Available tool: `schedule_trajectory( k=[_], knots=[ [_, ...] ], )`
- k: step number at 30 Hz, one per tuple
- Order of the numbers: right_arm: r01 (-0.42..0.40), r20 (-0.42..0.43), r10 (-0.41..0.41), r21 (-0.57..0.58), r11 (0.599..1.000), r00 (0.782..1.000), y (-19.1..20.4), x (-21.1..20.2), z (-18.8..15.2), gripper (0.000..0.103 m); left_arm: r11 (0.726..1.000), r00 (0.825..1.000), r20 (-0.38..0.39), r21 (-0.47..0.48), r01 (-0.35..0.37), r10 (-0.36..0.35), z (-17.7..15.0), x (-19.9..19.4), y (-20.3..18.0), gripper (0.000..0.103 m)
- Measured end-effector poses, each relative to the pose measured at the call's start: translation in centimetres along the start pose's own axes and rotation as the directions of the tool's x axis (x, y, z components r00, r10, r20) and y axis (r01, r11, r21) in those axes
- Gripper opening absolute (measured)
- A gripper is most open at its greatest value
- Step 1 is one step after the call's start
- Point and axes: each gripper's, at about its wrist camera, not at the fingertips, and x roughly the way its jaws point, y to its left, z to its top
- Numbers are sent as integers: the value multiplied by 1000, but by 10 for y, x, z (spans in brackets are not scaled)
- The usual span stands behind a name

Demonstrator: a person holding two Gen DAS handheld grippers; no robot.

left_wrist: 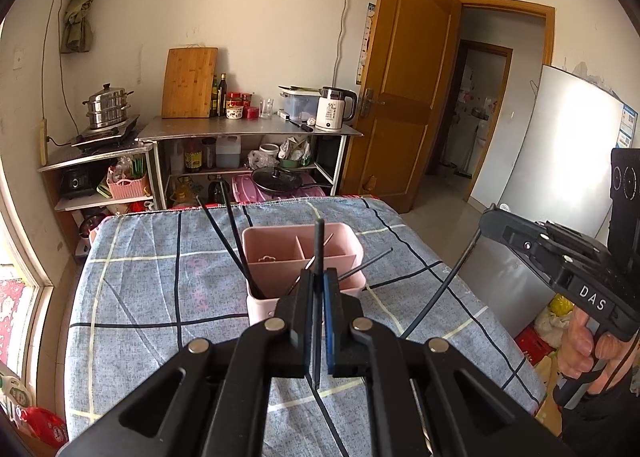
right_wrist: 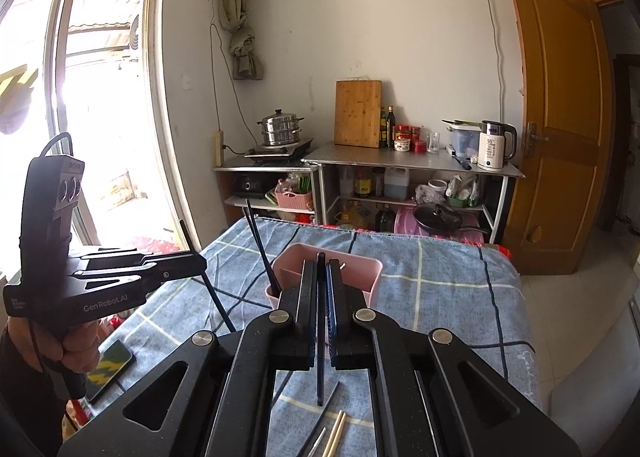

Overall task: Organize utensils
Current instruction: 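Lift both held chopsticks upright and carry them above the pink basket, then lower both chopsticks into the basket compartments and open both grippers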

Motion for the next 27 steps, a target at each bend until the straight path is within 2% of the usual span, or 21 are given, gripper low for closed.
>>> schedule_trajectory(
  k=[9, 17, 22, 27],
  knots=[
    [-64, 66, 63, 8, 998, 996, 7, 13, 42, 4, 1000, 998, 54, 7, -16, 16, 45, -8, 6, 5],
    [-78, 132, 75, 24, 997, 988, 8, 26, 76, 4, 999, 993, 110, 15, -35, 33, 84, -5, 14, 5],
    [-75, 140, 69, 37, 996, 988, 5, 44, 83, 4, 999, 993, 113, 16, -31, 29, 90, 11, 19, 5],
    [-63, 119, 57, 50, 997, 991, 0, 66, 78, 4, 1000, 996, 90, 1, -25, 25, 81, 31, 28, 5]
  ],
)
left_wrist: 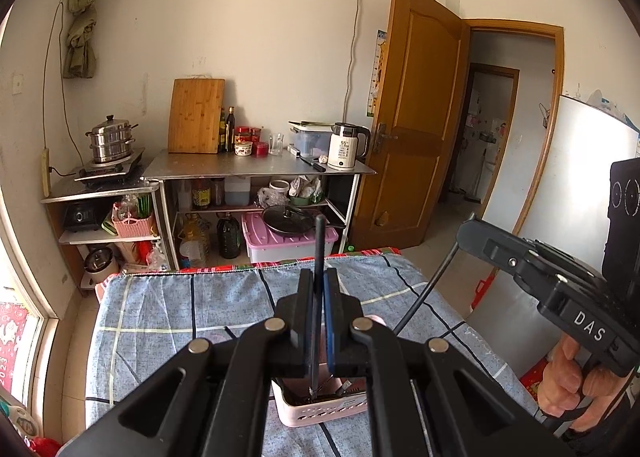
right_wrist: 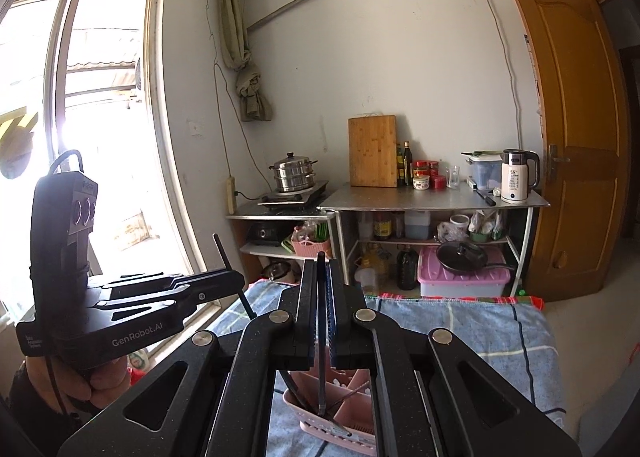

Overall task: Organize utensils
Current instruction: 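Lower both chopsticks into the basket compartments and open both grippers, then move both open grippers back down to the chopsticks on the cloth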

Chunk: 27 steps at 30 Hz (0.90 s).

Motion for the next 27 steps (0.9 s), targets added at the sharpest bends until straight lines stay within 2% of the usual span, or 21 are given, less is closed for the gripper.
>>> schedule_trajectory(
  k=[10, 16, 18, 21, 27],
  knots=[
    [34, -103, -31, 30, 999, 994, -23, 36, -31, 4, 999, 996, -91, -40, -14, 10, -30, 39, 21, 5],
    [17, -186, -9, 46, 999, 983, -32, 49, -49, 4, 998, 992, -129, -54, -15, 8, -43, 48, 26, 6],
    [12, -202, -2, 49, 999, 979, -34, 50, -52, 4, 998, 992, -127, -55, -14, 7, -46, 46, 26, 9],
    [14, -194, -6, 43, 999, 981, -35, 43, -52, 14, 999, 994, -111, -46, -20, 15, -48, 39, 24, 27],
    [18, -142, -11, 47, 999, 990, -39, 15, -45, 14, 998, 999, -40, -58, -34, 32, -45, 11, 21, 29]
  ],
)
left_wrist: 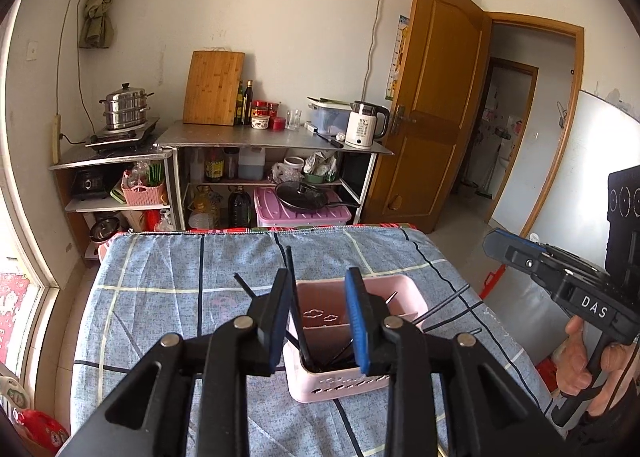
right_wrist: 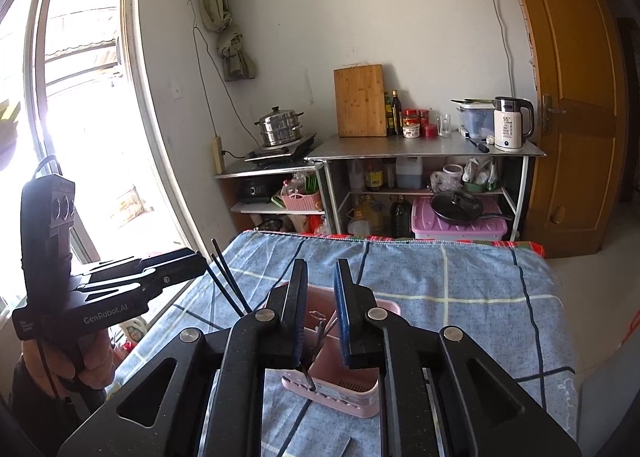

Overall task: Organize utensils
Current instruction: 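Move both open grippers back down to the chopsticks on the cloth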

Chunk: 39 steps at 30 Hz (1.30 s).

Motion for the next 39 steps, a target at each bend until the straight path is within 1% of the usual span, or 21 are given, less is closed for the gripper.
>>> schedule_trajectory(
  k=[4, 7, 10, 15, 20, 24, 29, 32, 39],
  knots=[
    [7, 36, -7, 2, 1000, 999, 0, -26, -3, 14, 1000, 999, 46, -14, 2, -2, -2, -22, -2, 29],
    [16, 60, -17, 10, 1000, 998, -2, -45, -9, 14, 1000, 998, 68, -21, 8, -7, -10, -36, -5, 30],
    [24, 72, -25, 14, 1000, 997, -4, -62, -20, 14, 1000, 996, 83, -23, 16, -14, -22, -48, -10, 30],
    [38, 80, -39, 23, 999, 996, -8, -87, -46, 14, 999, 995, 83, -23, 49, -47, -51, -64, -21, 30],
    [31, 60, -34, 55, 998, 998, -16, -102, -76, 14, 997, 996, 43, -8, 79, -79, -86, -65, -36, 30],
    [29, 34, -32, 85, 996, 999, -22, -107, -101, 14, 995, 995, -1, -15, 101, -101, -112, -59, -44, 30],
    [38, -6, -37, 112, 993, 999, -30, -109, -129, 14, 993, 991, -70, -30, 115, -117, -139, -41, -52, 30],
    [40, -32, -36, 131, 991, 999, -35, -106, -142, 14, 992, 984, -125, -26, 123, -125, -150, -25, -58, 30],
    [46, -74, -35, 159, 986, 997, -46, -99, -157, 14, 990, 965, -218, -43, 137, -143, -168, 8, -68, 30]
  ],
)
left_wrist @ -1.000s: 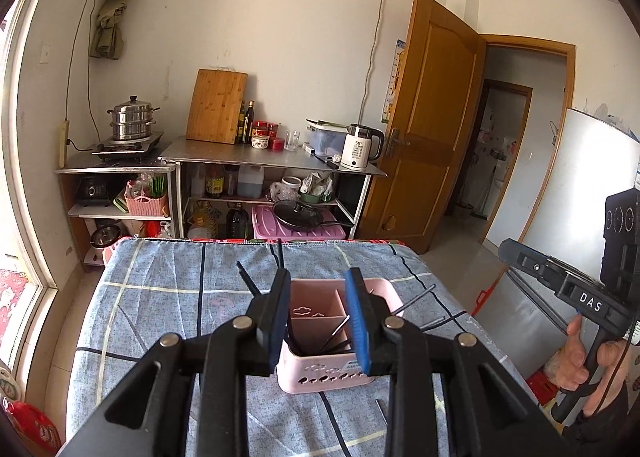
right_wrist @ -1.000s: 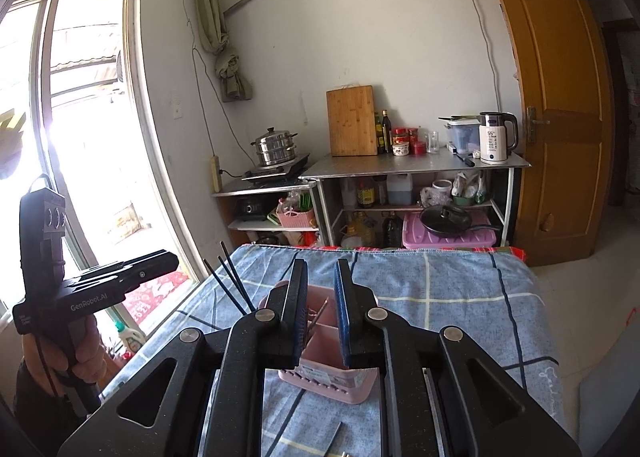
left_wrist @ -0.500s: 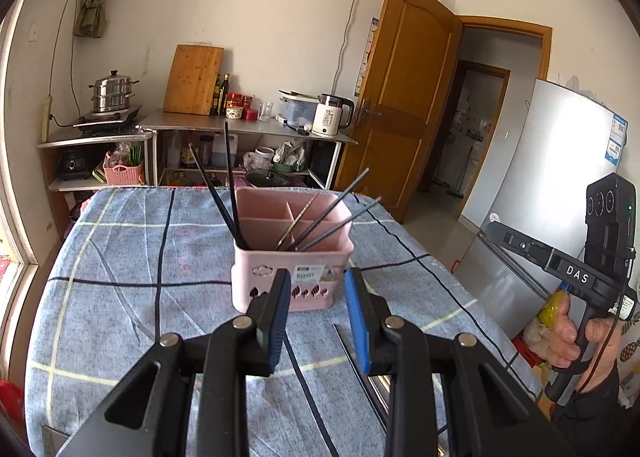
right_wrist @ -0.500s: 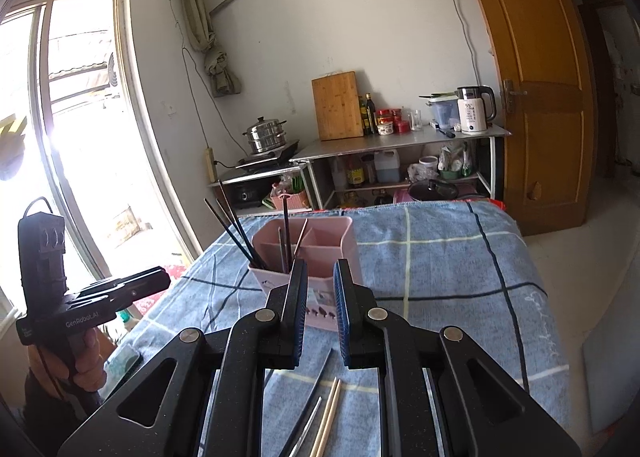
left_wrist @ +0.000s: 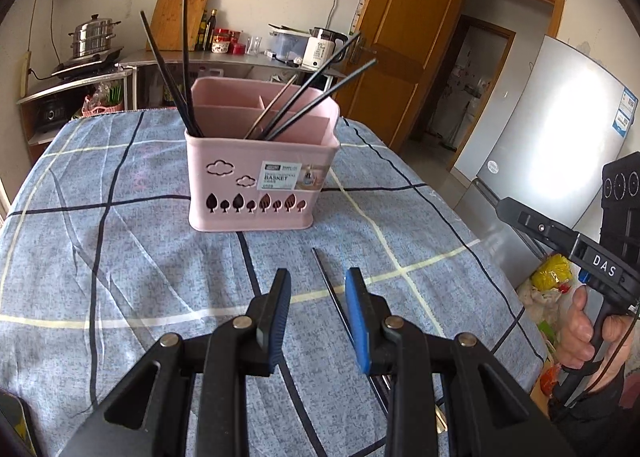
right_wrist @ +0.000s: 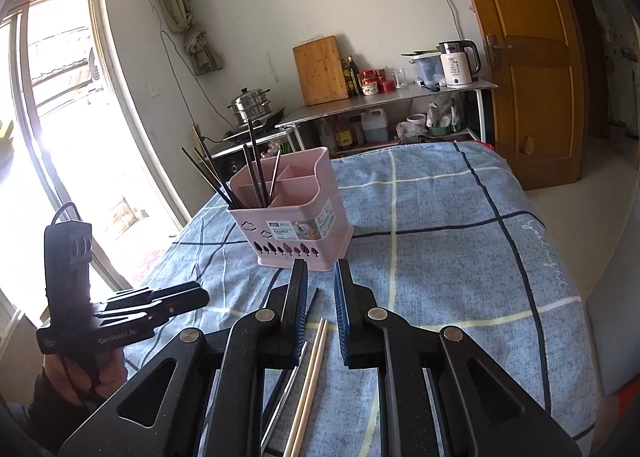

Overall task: Organize utensils
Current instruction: 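Move both open grippers back down to the chopsticks on the cloth, then close the left gripper on a metal chopstick while the right gripper grasps a black chopstick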

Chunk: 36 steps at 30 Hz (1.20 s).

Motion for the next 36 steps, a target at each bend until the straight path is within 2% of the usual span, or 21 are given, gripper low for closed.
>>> schedule_trajectory(
  k=[8, 19, 24, 26, 31, 36],
  knots=[
    [-4, -37, 5, 24, 1000, 999, -7, 12, -8, 14, 1000, 995, -103, -5, 11, -11, 0, 46, -8, 30],
    [3, -76, 1, 56, 998, 997, -22, 25, -17, 14, 1000, 982, -185, 3, -24, 24, 4, 101, -15, 30],
    [0, -89, 6, 63, 998, 996, -26, 30, -19, 14, 998, 974, -219, 22, -59, 62, 4, 124, -19, 29],
    [-1, -92, 7, 64, 998, 996, -27, 31, -20, 14, 997, 975, -209, 43, -72, 79, 3, 127, -20, 28],
    [-2, -102, 9, 70, 998, 995, -29, 36, -21, 14, 990, 971, -205, 90, -108, 125, 1, 130, -24, 9],
    [-11, -119, 18, 63, 998, 993, -25, 40, -24, 14, 990, 971, -208, 110, -93, 114, -7, 110, -11, 9]
  ],
)
